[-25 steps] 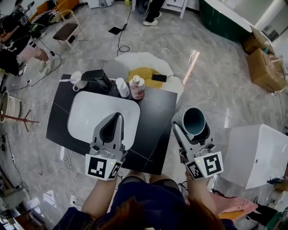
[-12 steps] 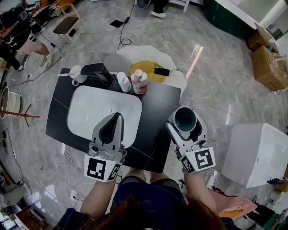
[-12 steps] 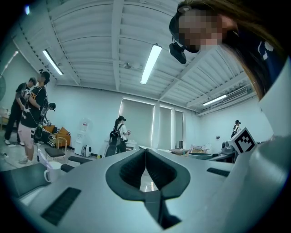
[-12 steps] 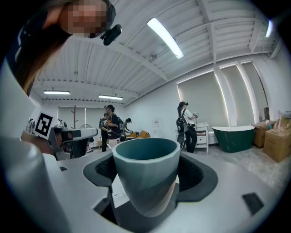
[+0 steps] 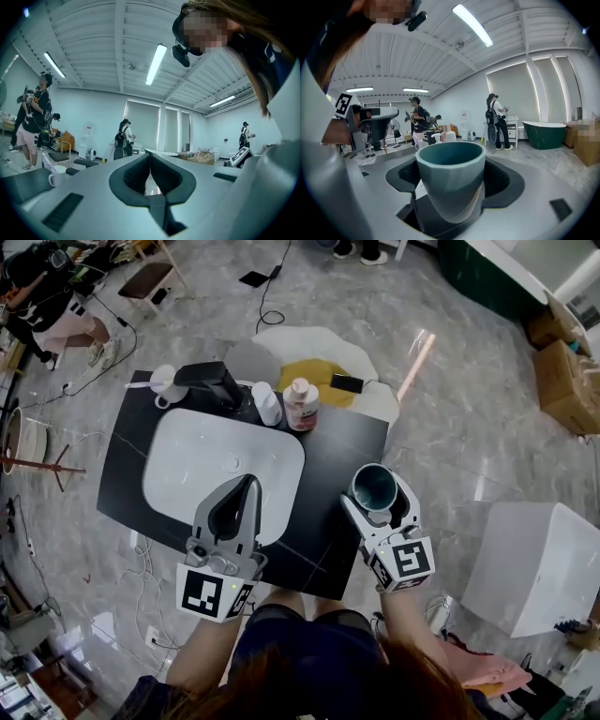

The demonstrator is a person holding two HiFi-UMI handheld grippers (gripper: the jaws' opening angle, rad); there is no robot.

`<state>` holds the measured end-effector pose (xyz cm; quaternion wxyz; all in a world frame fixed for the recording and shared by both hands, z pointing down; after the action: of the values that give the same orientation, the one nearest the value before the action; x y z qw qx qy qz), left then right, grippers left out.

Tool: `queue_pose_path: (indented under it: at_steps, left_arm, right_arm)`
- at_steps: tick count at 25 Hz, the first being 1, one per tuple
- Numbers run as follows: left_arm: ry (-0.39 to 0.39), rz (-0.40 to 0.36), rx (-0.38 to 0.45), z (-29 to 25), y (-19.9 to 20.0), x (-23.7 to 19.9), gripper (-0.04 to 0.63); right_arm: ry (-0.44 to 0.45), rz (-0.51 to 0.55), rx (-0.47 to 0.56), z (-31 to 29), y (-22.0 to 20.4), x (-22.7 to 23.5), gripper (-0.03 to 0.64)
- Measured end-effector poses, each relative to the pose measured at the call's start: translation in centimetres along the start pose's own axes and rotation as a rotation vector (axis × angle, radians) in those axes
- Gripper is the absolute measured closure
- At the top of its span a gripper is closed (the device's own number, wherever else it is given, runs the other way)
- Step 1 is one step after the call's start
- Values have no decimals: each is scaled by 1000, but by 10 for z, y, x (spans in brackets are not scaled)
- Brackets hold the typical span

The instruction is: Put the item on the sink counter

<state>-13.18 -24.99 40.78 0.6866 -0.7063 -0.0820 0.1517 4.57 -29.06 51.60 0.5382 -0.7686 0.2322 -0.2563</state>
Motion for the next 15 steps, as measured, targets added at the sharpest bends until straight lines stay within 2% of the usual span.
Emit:
queue_pose_path:
  at_steps: [15]
  left_arm:
    - [11,-3,-31,7,-9,-10,572]
  right_arm:
    - [-20,41,-131,-26,-51,5,216]
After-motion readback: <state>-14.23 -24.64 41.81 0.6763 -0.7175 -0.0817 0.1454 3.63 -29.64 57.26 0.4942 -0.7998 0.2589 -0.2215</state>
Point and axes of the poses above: the fingertips, and each gripper's own axes: z backward along the fingers, x to its right, y out of its top, the point moved 1 cm from there along z, backward along the fingers
